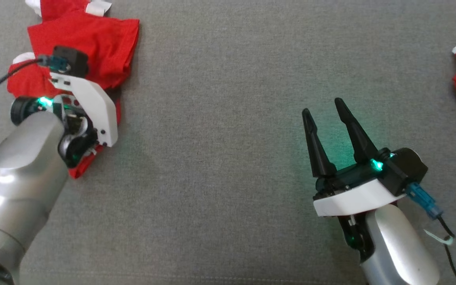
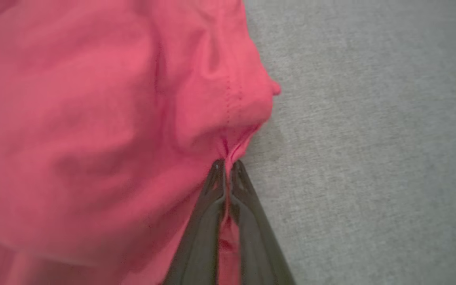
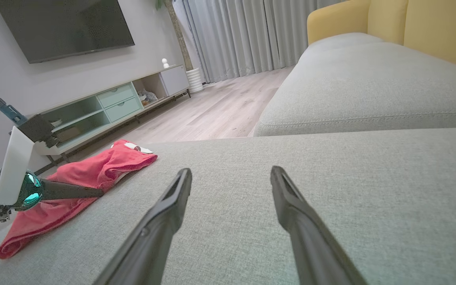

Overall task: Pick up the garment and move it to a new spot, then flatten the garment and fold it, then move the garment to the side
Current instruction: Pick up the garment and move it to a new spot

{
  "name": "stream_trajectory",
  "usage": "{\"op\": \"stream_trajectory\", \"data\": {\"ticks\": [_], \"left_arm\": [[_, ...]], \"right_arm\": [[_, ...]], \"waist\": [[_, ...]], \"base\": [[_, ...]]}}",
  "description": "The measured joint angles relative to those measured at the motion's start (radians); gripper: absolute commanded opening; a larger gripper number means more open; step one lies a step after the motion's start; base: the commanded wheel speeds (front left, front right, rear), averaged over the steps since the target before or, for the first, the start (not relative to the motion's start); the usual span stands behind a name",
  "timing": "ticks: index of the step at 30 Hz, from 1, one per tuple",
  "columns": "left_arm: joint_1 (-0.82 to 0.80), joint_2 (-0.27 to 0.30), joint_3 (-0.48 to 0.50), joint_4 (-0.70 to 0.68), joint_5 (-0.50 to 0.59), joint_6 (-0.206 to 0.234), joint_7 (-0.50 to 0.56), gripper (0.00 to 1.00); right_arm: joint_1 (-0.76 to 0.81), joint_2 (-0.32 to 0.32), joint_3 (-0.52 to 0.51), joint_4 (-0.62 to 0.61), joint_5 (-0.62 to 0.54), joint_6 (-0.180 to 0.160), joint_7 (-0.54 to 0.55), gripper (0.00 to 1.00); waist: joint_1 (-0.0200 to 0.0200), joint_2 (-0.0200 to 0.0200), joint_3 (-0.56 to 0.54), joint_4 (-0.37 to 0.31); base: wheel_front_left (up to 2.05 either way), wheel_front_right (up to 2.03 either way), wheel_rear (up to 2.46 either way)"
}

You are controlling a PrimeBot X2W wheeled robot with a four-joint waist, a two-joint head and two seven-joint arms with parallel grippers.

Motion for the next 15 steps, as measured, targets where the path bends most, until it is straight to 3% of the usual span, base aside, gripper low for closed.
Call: {"op": "stream_trajectory", "data": {"ticks": [8, 15], "left_arm": [[0.01, -0.005, -0.015, -0.057, -0.056, 0.0, -0.225, 0.0], [0.01, -0.02, -0.009, -0.142, -0.145, 0.0, -0.32, 0.0]], "right_arm": [[0.006, 0.0, 0.003, 0.009, 0.015, 0.0, 0.0, 1.0], [0.013, 0.0, 0.005, 0.018, 0.029, 0.0, 0.0, 1.0]], "waist": [[-0.0001, 0.0, -0.068, -0.016], [-0.0002, 0.0, -0.137, -0.043]], "base": [[0.0, 0.0, 0.0], [0.0, 0.0, 0.0]]}}
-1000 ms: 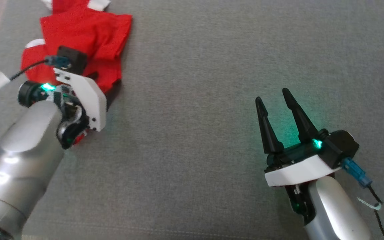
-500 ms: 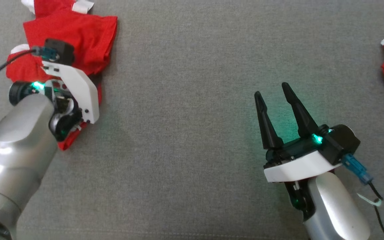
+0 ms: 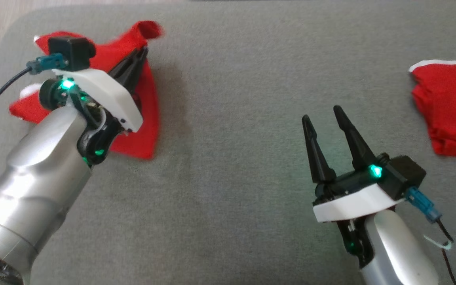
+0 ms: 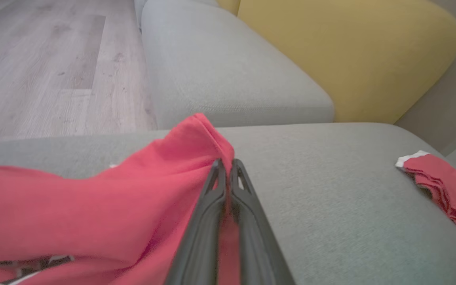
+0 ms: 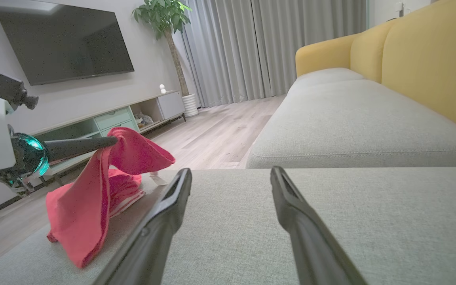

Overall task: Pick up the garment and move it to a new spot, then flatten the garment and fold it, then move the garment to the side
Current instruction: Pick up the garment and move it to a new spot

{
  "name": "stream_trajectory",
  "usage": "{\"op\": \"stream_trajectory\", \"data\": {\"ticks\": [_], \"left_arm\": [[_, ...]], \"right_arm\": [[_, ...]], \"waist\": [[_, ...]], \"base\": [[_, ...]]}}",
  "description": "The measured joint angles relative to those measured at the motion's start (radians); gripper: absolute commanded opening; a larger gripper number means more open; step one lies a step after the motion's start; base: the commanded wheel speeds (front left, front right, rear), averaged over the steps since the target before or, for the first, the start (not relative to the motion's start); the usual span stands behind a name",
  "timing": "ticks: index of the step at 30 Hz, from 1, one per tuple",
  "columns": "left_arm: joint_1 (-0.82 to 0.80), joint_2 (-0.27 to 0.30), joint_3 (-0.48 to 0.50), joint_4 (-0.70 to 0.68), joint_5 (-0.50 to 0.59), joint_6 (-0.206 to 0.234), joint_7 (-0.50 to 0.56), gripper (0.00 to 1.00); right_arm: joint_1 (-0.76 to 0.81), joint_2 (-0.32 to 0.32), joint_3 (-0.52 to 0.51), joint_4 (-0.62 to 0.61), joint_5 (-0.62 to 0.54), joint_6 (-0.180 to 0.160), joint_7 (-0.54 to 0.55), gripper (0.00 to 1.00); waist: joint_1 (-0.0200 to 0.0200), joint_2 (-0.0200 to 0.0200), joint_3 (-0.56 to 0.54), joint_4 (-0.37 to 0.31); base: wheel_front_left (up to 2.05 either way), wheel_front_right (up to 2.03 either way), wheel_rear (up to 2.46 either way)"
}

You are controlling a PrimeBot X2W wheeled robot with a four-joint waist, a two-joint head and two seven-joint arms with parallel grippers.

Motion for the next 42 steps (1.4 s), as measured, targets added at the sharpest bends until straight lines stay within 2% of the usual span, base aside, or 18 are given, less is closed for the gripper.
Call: {"op": "stream_trajectory", "data": {"ticks": [12, 18, 23, 24, 25, 30, 34, 40, 42], "left_arm": [[-0.06, -0.029, -0.034, -0.114, -0.017, 0.0, -0.049, 0.0], [-0.104, -0.115, -0.037, -0.113, -0.012, 0.01, -0.089, 0.0], [-0.129, -0.229, -0.043, -0.08, -0.007, 0.03, -0.113, 0.0], [-0.133, -0.247, -0.053, -0.067, 0.0, 0.038, -0.122, 0.16], [-0.136, -0.263, -0.062, -0.051, 0.021, 0.046, -0.138, 1.0], [-0.151, -0.28, -0.083, 0.034, 0.091, 0.054, -0.238, 1.0], [-0.151, -0.265, -0.069, 0.092, 0.105, 0.052, -0.29, 1.0], [-0.149, -0.2, -0.012, 0.095, 0.156, 0.043, -0.315, 1.0], [-0.131, -0.142, 0.066, 0.023, 0.221, 0.055, -0.318, 1.0]], "right_arm": [[0.029, 0.0, 0.038, -0.007, 0.057, 0.0, 0.0, 1.0], [0.023, 0.0, 0.078, -0.025, 0.081, 0.0, 0.0, 1.0], [0.012, 0.0, 0.089, -0.032, 0.096, 0.0, 0.0, 1.0], [0.012, 0.0, 0.093, -0.032, 0.096, 0.0, 0.0, 1.0], [0.012, 0.0, 0.096, -0.033, 0.096, 0.0, 0.0, 1.0], [0.012, 0.0, 0.104, -0.039, 0.103, 0.0, 0.0, 1.0], [0.014, 0.0, 0.093, -0.04, 0.101, 0.0, 0.0, 1.0], [0.019, 0.0, 0.073, -0.031, 0.076, 0.0, 0.0, 1.0], [0.028, 0.0, 0.061, -0.027, 0.065, 0.0, 0.0, 1.0]], "waist": [[0.0001, 0.0, -0.05, -0.11], [0.0002, 0.0, -0.032, -0.192], [0.0002, 0.0, -0.012, -0.263], [0.0002, 0.0, -0.008, -0.275], [0.0002, 0.0, -0.004, -0.286], [0.0002, 0.0, 0.008, -0.323], [0.0002, 0.0, 0.003, -0.305], [0.0002, 0.0, -0.021, -0.235], [0.0002, 0.0, -0.038, -0.19]], "base": [[0.0, 0.0, 0.0], [0.0, 0.0, 0.0], [0.0, 0.0, 0.0], [0.0, 0.0, 0.0], [0.0, 0.0, 0.0], [0.0, 0.0, 0.0], [0.0, 0.0, 0.0], [0.0, 0.0, 0.0], [0.0, 0.0, 0.0]]}}
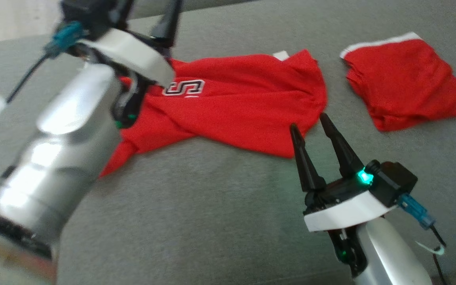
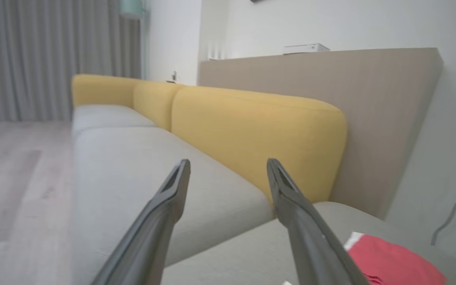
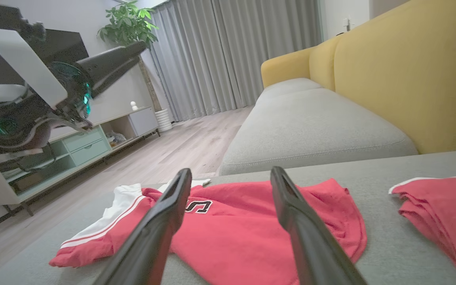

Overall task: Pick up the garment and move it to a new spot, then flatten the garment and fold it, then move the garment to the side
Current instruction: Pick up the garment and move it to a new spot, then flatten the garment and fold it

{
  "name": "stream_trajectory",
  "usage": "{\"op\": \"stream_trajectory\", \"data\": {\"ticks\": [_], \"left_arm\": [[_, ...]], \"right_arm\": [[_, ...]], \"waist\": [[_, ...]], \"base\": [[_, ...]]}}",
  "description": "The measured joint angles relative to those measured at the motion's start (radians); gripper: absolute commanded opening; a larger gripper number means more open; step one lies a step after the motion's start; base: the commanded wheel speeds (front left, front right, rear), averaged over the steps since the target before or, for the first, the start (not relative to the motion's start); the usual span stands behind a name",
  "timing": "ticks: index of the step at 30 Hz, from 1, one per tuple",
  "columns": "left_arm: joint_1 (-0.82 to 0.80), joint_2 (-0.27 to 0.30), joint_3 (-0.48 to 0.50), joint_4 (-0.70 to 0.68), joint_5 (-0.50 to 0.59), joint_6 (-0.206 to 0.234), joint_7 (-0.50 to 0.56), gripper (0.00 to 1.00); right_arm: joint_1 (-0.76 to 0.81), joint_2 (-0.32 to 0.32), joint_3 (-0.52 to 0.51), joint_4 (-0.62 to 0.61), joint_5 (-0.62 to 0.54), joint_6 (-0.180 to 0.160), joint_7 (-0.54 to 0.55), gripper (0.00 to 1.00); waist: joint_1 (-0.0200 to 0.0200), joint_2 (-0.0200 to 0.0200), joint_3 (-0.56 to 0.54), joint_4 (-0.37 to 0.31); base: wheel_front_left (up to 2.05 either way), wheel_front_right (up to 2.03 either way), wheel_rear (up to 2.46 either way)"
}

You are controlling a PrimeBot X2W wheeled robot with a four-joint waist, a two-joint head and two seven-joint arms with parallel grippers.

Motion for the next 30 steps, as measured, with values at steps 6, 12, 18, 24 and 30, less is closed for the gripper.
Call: {"op": "stream_trajectory", "data": {"ticks": [6, 12, 18, 24, 30], "left_arm": [[0.236, 0.105, 0.118, -0.182, 0.126, 0.056, -0.004, 1.0], [0.573, 0.157, 0.253, -0.376, 0.171, 0.134, -0.004, 1.0], [0.829, 0.122, 0.354, -0.498, 0.189, 0.168, -0.004, 1.0], [0.938, 0.082, 0.403, -0.521, 0.266, 0.156, -0.004, 1.0], [0.878, 0.058, 0.404, -0.5, 0.296, 0.116, -0.004, 1.0]], "right_arm": [[0.047, 0.0, -0.054, 0.011, -0.014, 0.0, 0.0, 1.0], [0.075, 0.0, -0.093, 0.013, -0.035, 0.0, 0.0, 1.0], [0.097, 0.0, -0.108, 0.014, -0.042, 0.0, 0.0, 1.0], [0.113, 0.001, -0.091, 0.022, -0.049, 0.0, 0.0, 1.0], [0.108, 0.001, -0.076, 0.021, -0.047, 0.0, 0.0, 1.0]], "waist": [[-0.0001, 0.0, -0.046, 0.09], [-0.0002, 0.0, -0.089, 0.165], [-0.0002, 0.0, -0.108, 0.208], [-0.0002, 0.0, -0.101, 0.235], [-0.0001, 0.0, -0.078, 0.213]], "base": [[0.0, 0.0, 0.0], [0.0, 0.0, 0.0], [0.0, 0.0, 0.0], [0.0, 0.0, 0.0], [0.0, 0.0, 0.0]]}}
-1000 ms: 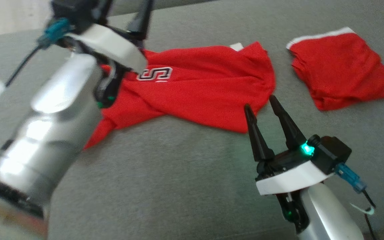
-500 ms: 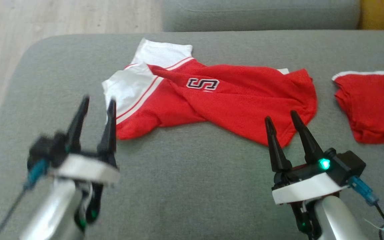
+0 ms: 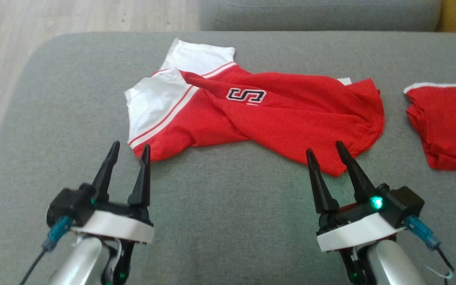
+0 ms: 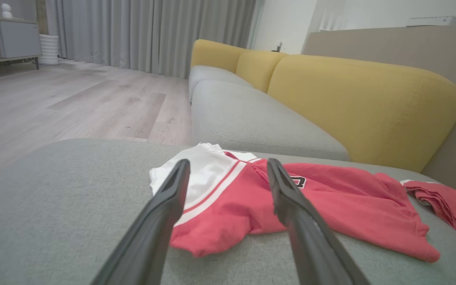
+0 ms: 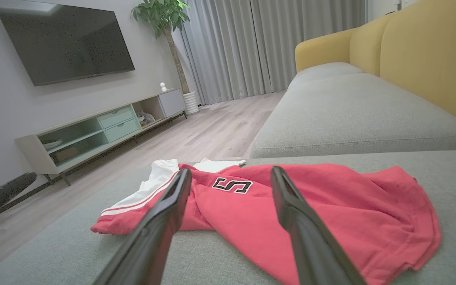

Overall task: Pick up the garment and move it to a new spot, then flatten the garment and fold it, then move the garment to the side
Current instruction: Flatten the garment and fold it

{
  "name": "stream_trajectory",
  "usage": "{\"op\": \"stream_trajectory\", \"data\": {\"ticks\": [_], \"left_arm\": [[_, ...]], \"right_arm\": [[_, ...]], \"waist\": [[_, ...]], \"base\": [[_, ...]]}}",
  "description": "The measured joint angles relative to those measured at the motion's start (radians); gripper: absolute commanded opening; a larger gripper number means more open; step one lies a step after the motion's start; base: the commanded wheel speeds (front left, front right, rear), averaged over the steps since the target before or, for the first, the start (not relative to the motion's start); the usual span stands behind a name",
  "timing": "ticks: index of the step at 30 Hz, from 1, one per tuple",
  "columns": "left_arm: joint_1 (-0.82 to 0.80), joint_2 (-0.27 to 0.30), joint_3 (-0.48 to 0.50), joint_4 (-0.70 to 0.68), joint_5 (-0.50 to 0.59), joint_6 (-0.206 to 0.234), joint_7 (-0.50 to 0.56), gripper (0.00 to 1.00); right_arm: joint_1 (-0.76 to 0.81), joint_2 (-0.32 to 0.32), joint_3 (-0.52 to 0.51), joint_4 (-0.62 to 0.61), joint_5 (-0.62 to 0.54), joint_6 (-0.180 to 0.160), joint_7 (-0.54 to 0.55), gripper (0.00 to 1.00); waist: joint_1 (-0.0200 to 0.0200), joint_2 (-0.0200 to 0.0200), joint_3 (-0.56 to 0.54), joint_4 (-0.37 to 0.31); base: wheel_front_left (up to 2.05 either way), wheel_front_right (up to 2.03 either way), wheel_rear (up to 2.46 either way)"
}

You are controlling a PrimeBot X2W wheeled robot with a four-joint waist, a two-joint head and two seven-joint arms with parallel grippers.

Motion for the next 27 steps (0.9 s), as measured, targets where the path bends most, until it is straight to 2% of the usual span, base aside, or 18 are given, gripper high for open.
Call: {"op": "stream_trajectory", "data": {"ticks": [5, 9, 12, 15, 17, 21, 27], "left_arm": [[-0.086, 0.01, -0.006, 0.074, 0.027, -0.026, 0.033, 1.0], [-0.222, 0.064, -0.008, 0.148, 0.041, -0.076, 0.121, 1.0], [-0.362, 0.107, -0.013, 0.205, 0.017, -0.137, 0.234, 1.0], [-0.488, 0.166, -0.044, 0.278, -0.015, -0.163, 0.353, 1.0], [-0.549, 0.205, -0.065, 0.313, -0.053, -0.164, 0.417, 1.0], [-0.616, 0.287, -0.17, 0.311, -0.174, -0.164, 0.511, 1.0], [-0.673, 0.398, -0.312, 0.3, -0.276, -0.171, 0.543, 1.0]], "right_arm": [[-0.007, 0.0, 0.003, -0.002, 0.0, 0.0, 0.0, 1.0], [-0.042, 0.0, -0.002, -0.014, 0.0, 0.0, 0.0, 1.0], [-0.075, 0.0, -0.004, -0.022, -0.001, 0.0, 0.0, 1.0], [-0.094, 0.0, -0.002, -0.032, 0.002, 0.0, 0.0, 1.0], [-0.105, 0.0, 0.002, -0.037, 0.011, 0.0, 0.0, 1.0], [-0.12, 0.0, 0.006, -0.041, 0.02, 0.0, 0.0, 1.0], [-0.126, 0.0, 0.005, -0.04, 0.029, 0.0, 0.0, 1.0]], "waist": [[0.0, 0.0, 0.039, -0.035], [0.0002, 0.0, 0.089, -0.063], [0.0003, 0.0, 0.131, -0.085], [0.0003, 0.0, 0.171, -0.113], [0.0003, 0.0, 0.196, -0.133], [0.0003, 0.0, 0.238, -0.172], [0.0003, -0.0001, 0.276, -0.212]], "base": [[0.0, 0.0, 0.0], [0.0, 0.0, 0.0], [0.0, 0.0, 0.0], [0.0, 0.0, 0.0], [0.0, 0.0, 0.0], [0.0, 0.0, 0.0], [0.0, 0.0, 0.0]]}}
